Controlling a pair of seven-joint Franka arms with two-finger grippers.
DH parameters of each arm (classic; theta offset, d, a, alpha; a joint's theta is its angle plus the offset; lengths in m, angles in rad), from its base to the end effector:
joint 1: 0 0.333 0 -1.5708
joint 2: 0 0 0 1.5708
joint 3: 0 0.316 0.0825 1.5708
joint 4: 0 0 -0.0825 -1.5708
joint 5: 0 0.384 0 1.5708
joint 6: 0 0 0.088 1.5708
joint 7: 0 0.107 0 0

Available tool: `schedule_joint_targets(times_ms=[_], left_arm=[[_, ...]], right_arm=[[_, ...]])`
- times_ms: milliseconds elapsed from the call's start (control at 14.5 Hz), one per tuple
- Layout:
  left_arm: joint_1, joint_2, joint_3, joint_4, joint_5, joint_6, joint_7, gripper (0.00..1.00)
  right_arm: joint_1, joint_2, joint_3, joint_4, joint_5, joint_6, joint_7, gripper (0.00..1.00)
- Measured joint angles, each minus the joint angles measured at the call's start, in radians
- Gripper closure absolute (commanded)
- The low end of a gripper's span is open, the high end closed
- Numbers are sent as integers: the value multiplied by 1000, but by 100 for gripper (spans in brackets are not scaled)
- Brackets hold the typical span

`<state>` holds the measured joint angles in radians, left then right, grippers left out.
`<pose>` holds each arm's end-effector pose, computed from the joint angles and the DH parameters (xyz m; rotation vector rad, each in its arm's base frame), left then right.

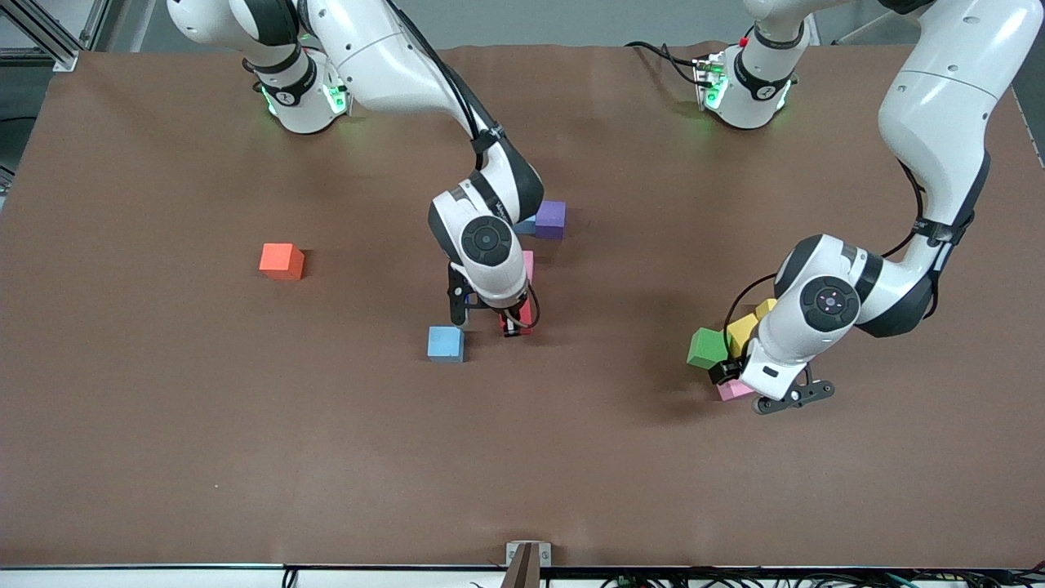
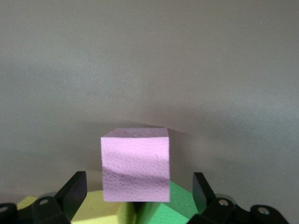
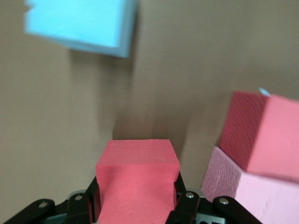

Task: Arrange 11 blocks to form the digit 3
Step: 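Grasp the pink cube beside the green cube with the left gripper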

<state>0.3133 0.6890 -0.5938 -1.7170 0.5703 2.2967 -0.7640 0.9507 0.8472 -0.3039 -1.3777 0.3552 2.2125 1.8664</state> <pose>0.6597 -0.1332 0.2434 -3.0868 -0.3406 -0.1136 0.5505 0.4903 0.2232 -2.4345 1.9057 0.0760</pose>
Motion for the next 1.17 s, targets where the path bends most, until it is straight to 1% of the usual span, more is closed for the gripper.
schedule_joint_targets(times_ms=[275,482,688,826,964,1170], left_arm=[[10,14,0,0,0,21,22,0],[12,36,1,0,0,67,22,0],[14,50,5,0,38,80,23,1],[15,54,9,0,51,88,23,4],[15,60,9,0,54,102,23,12],[15,68,9,0,55,109,22,38]], right_arm=[[-2,-5,-5,8,0,-9,-491,96],[-3,-12,-14,11,0,-92,-855,96],[-5,-22,-22,9,-8,-143,-1041,96],[-5,-36,-25,-8,-39,-147,-1116,96],[-5,-58,-26,-33,-77,-147,-1167,96],[-5,-84,-27,-65,-99,-136,-1237,96]])
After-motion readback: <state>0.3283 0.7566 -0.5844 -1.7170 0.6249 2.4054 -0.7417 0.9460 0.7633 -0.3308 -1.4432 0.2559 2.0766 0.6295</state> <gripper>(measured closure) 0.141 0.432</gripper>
